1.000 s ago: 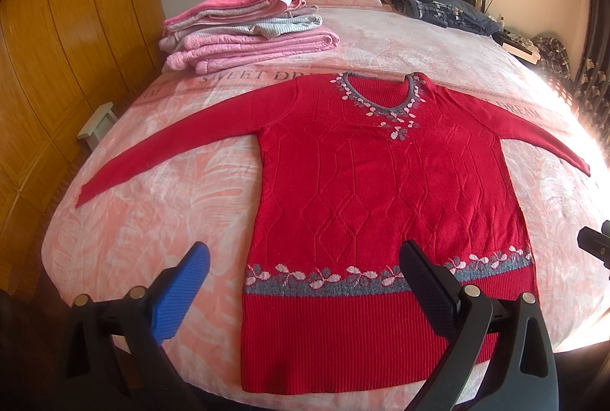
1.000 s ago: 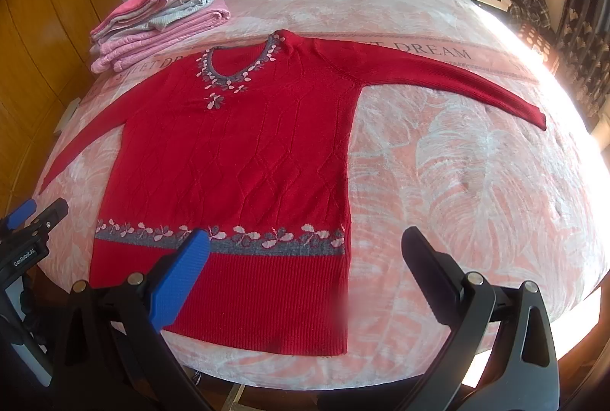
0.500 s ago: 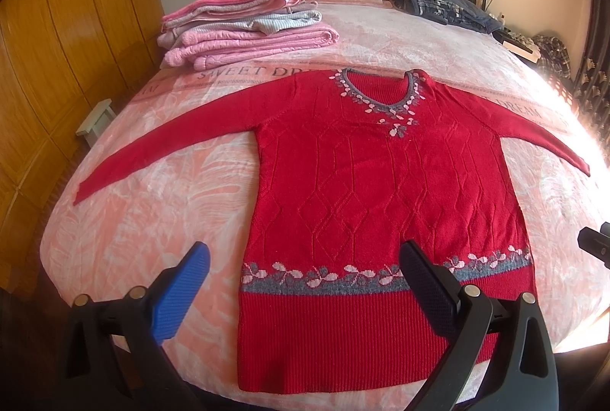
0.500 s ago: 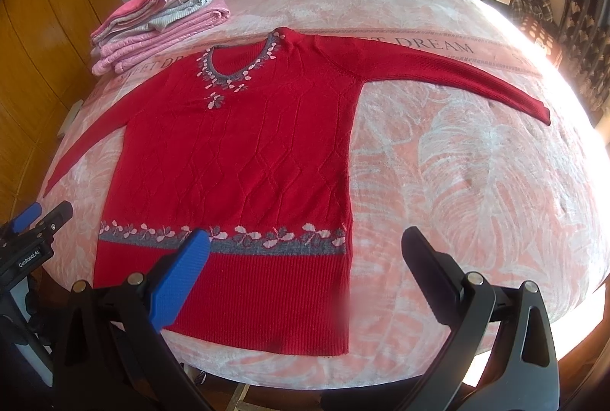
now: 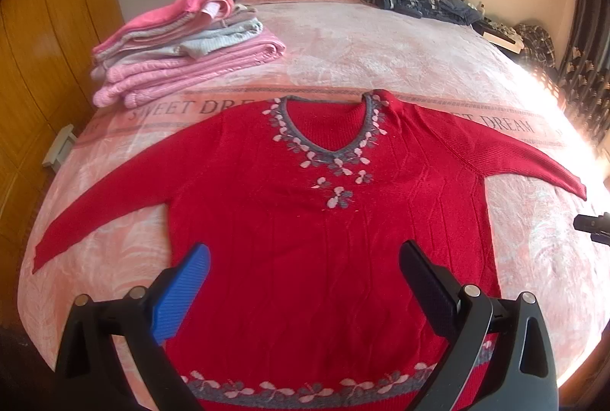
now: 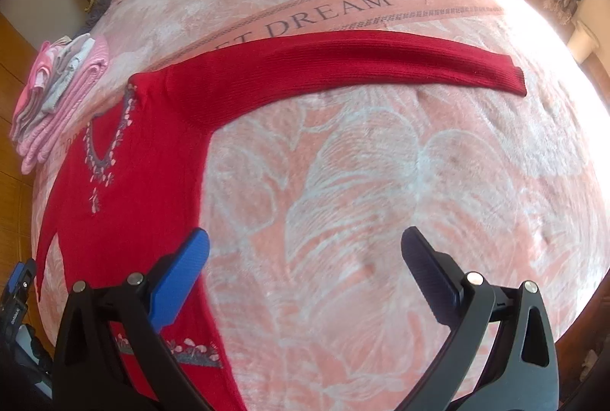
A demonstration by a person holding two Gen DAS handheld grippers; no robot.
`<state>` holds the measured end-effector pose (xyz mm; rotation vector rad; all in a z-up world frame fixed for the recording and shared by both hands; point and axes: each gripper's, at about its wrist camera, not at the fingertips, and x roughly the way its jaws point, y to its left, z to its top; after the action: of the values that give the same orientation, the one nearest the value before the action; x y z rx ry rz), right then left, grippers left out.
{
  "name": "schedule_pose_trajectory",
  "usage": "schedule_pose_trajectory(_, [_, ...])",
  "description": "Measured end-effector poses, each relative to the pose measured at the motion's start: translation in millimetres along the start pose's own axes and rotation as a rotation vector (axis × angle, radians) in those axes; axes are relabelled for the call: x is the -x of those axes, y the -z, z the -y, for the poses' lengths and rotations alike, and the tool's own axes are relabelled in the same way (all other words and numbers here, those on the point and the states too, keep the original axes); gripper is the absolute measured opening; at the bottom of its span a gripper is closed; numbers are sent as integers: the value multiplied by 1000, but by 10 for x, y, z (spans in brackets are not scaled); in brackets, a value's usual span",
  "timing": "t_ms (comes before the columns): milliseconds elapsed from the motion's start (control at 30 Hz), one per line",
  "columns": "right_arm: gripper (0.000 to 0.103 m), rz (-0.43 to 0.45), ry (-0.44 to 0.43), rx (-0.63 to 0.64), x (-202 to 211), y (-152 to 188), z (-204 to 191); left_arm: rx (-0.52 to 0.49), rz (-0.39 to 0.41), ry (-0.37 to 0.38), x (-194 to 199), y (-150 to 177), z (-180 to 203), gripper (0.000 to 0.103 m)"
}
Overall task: Fold small clothes
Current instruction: 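Move the right tool to the sweater's cuff and grasp it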
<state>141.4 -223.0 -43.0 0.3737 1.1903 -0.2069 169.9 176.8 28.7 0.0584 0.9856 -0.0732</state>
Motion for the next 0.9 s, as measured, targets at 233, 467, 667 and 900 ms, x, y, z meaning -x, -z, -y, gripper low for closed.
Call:
schedule_pose_trajectory(233, [100,-35,-29,-99,-409,-718,781,-4,35,67,-457,-489,561,99])
schedule_pose_trajectory(467, [100,-41,-18,-234,-771,-1194,1685,66,14,106,-889,-881,747,99])
schedule_pose_trajectory(667, [100,-59,20,-328,-879,-1259,2360,91,38,49,-1083,-979,589,99])
schedule_pose_trajectory(900, [100,-15,-29,-441,-870,-1196,2856,141,-20,6,-1326,-930,449,99])
